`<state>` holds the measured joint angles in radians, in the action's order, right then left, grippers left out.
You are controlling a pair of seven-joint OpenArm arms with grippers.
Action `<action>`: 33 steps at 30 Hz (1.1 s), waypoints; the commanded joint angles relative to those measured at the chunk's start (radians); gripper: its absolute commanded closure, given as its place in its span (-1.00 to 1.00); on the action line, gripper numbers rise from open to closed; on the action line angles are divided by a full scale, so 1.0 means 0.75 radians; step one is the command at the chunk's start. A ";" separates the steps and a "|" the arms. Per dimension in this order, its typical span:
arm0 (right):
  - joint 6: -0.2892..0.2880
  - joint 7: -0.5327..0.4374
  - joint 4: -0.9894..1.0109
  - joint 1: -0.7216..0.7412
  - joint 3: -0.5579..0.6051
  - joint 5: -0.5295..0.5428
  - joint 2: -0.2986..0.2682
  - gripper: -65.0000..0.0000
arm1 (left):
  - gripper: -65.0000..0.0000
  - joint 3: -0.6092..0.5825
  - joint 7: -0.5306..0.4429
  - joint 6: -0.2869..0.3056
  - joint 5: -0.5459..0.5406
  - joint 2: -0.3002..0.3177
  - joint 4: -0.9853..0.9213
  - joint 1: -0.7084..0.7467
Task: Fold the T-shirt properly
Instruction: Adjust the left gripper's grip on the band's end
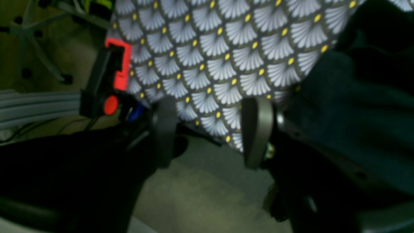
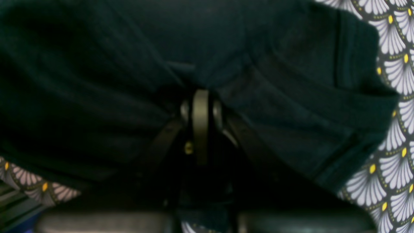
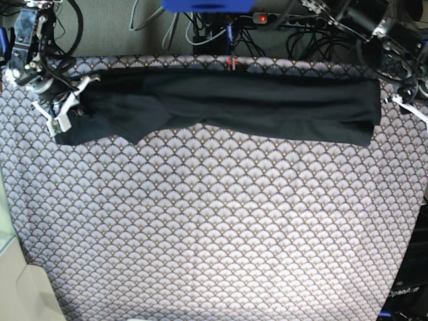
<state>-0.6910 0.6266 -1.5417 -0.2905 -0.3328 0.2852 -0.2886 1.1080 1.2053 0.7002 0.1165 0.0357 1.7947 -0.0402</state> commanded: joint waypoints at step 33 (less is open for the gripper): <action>-0.009 0.051 -0.006 0.045 0.027 -0.146 0.016 1.00 | 0.03 -0.288 0.255 -0.003 -0.361 0.003 0.092 -0.097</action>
<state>-0.6918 0.6346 -1.5475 -0.2600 -0.3180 0.1970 -0.2718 0.8917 1.4006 0.6998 -0.1547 0.0254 1.8477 -0.1055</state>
